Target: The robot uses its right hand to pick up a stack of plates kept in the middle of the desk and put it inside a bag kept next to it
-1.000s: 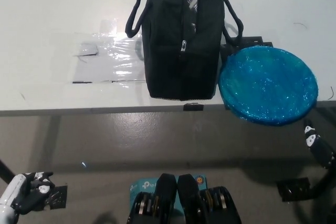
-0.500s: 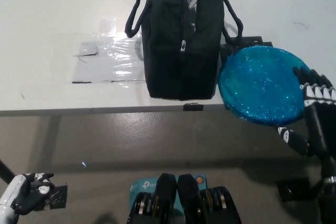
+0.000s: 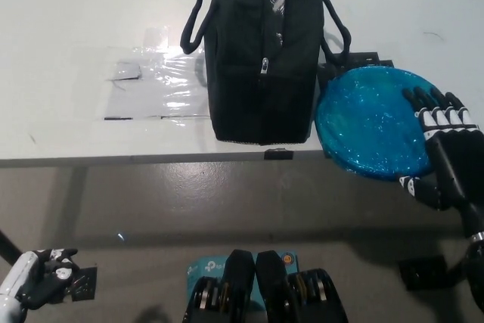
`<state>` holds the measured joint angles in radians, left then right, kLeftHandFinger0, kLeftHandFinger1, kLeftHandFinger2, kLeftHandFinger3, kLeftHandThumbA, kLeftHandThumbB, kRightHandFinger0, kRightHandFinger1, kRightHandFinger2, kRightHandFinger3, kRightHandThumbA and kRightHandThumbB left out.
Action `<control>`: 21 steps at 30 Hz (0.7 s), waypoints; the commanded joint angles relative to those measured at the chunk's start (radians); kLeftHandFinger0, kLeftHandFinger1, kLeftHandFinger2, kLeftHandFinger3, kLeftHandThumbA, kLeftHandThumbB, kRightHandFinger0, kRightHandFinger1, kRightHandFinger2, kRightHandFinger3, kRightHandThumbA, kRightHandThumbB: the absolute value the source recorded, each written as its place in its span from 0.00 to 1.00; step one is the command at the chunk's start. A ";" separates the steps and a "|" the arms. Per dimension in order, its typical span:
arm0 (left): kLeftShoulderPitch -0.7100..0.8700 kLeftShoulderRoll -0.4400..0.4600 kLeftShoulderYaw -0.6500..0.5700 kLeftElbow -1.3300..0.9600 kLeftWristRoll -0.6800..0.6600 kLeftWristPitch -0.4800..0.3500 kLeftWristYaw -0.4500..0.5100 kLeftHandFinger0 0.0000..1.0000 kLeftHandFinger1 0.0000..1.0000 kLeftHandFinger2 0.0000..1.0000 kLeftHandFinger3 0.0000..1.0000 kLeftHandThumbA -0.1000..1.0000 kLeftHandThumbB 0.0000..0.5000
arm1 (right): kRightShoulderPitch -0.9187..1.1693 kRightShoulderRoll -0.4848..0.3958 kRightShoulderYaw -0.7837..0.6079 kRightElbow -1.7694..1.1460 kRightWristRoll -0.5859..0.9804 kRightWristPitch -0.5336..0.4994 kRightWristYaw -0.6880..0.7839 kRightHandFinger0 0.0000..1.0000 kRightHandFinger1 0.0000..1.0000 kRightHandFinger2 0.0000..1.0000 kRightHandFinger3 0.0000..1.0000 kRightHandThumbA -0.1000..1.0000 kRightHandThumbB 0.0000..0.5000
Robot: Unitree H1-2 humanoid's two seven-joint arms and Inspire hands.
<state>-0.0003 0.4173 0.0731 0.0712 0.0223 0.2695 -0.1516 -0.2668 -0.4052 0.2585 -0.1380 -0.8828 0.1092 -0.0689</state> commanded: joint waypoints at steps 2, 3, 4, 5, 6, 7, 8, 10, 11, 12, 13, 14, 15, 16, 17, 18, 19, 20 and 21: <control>-0.017 0.035 0.011 -0.032 0.007 0.005 -0.014 0.60 0.66 0.78 0.80 0.00 0.11 | 0.005 -0.015 -0.001 -0.017 -0.008 -0.043 0.009 1.00 1.00 1.00 1.00 0.94 1.00; -0.018 0.033 0.013 -0.029 0.003 0.001 -0.014 0.60 0.66 0.78 0.80 0.00 0.11 | 0.018 -0.010 -0.001 -0.024 0.005 -0.049 0.010 1.00 1.00 1.00 1.00 0.92 0.99; -0.019 0.033 0.013 -0.028 0.003 0.002 -0.015 0.60 0.66 0.78 0.80 0.00 0.11 | 0.029 -0.007 0.001 -0.035 0.012 -0.051 0.019 1.00 1.00 1.00 1.00 0.92 0.98; -0.019 0.033 0.013 -0.028 0.004 0.002 -0.015 0.60 0.66 0.78 0.80 0.00 0.10 | 0.033 -0.006 0.001 -0.040 0.014 -0.052 0.023 1.00 1.00 1.00 1.00 0.92 0.98; -0.020 0.034 0.013 -0.023 0.004 -0.001 -0.016 0.59 0.66 0.77 0.80 0.00 0.11 | 0.051 0.000 0.005 -0.053 0.035 -0.064 0.029 1.00 1.00 1.00 1.00 0.91 1.00; -0.021 0.034 0.019 -0.025 -0.003 0.004 -0.017 0.59 0.66 0.77 0.80 0.00 0.12 | 0.055 0.002 0.009 -0.058 0.032 -0.065 0.035 1.00 1.00 1.00 1.00 0.91 1.00; -0.022 0.038 0.016 -0.023 0.003 0.004 -0.017 0.60 0.67 0.78 0.80 0.00 0.13 | 0.061 0.001 0.013 -0.063 0.023 -0.063 0.045 1.00 1.00 1.00 1.00 0.92 1.00; -0.021 0.039 0.015 -0.025 0.006 0.000 -0.017 0.60 0.66 0.76 0.78 0.00 0.12 | 0.064 0.001 0.010 -0.063 0.026 -0.069 0.047 1.00 1.00 1.00 1.00 0.91 1.00; -0.021 0.039 0.015 -0.025 0.006 0.000 -0.017 0.60 0.66 0.76 0.78 0.00 0.12 | 0.064 0.002 0.008 -0.064 0.026 -0.070 0.049 1.00 1.00 1.00 1.00 0.91 1.00; -0.021 0.040 0.012 -0.026 0.008 0.001 -0.018 0.60 0.66 0.76 0.78 0.00 0.13 | 0.061 0.004 0.006 -0.054 0.029 -0.072 0.048 1.00 1.00 1.00 1.00 0.91 0.99; -0.022 0.039 0.014 -0.026 0.005 0.003 -0.019 0.60 0.65 0.75 0.77 0.00 0.12 | 0.060 0.006 0.005 -0.050 0.031 -0.070 0.054 1.00 1.00 1.00 1.00 0.92 1.00; -0.021 0.040 0.012 -0.028 0.008 0.003 -0.019 0.59 0.65 0.75 0.77 0.00 0.11 | 0.059 0.006 0.007 -0.047 0.022 -0.070 0.054 1.00 1.00 1.00 1.00 0.94 1.00; -0.021 0.039 0.012 -0.027 0.008 0.001 -0.018 0.59 0.65 0.75 0.77 0.00 0.10 | 0.056 0.006 0.009 -0.038 0.017 -0.073 0.051 1.00 1.00 1.00 1.00 0.94 1.00; -0.021 0.039 0.013 -0.027 0.008 0.001 -0.018 0.59 0.65 0.75 0.77 0.00 0.10 | 0.055 0.007 0.009 -0.035 0.016 -0.075 0.050 1.00 1.00 1.00 1.00 0.94 1.00; -0.021 0.039 0.013 -0.027 0.008 0.001 -0.018 0.59 0.65 0.75 0.77 0.00 0.10 | 0.055 0.007 0.008 -0.034 0.015 -0.076 0.050 1.00 1.00 1.00 1.00 0.94 1.00; -0.021 0.039 0.013 -0.027 0.008 0.001 -0.018 0.59 0.65 0.75 0.77 0.00 0.10 | 0.055 0.007 0.007 -0.034 0.015 -0.077 0.051 1.00 1.00 1.00 1.00 0.94 1.00; -0.021 0.040 0.012 -0.025 0.006 -0.001 -0.022 0.59 0.65 0.76 0.77 0.00 0.06 | 0.037 0.006 0.011 -0.002 0.014 -0.079 0.056 1.00 1.00 1.00 1.00 0.92 0.98; -0.021 0.040 0.012 -0.025 0.006 -0.001 -0.022 0.59 0.65 0.76 0.77 0.00 0.06 | 0.035 0.006 0.011 0.002 0.013 -0.080 0.057 1.00 1.00 1.00 1.00 0.92 0.98; -0.021 0.040 0.011 -0.025 0.006 -0.001 -0.022 0.59 0.66 0.77 0.77 0.00 0.06 | 0.035 0.006 0.010 0.003 0.013 -0.081 0.057 1.00 1.00 1.00 1.00 0.92 0.98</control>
<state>-0.0106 0.4178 0.0744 0.0713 0.0228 0.2701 -0.1584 -0.1977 -0.3900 0.2701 -0.1353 -0.8685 0.0600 -0.0208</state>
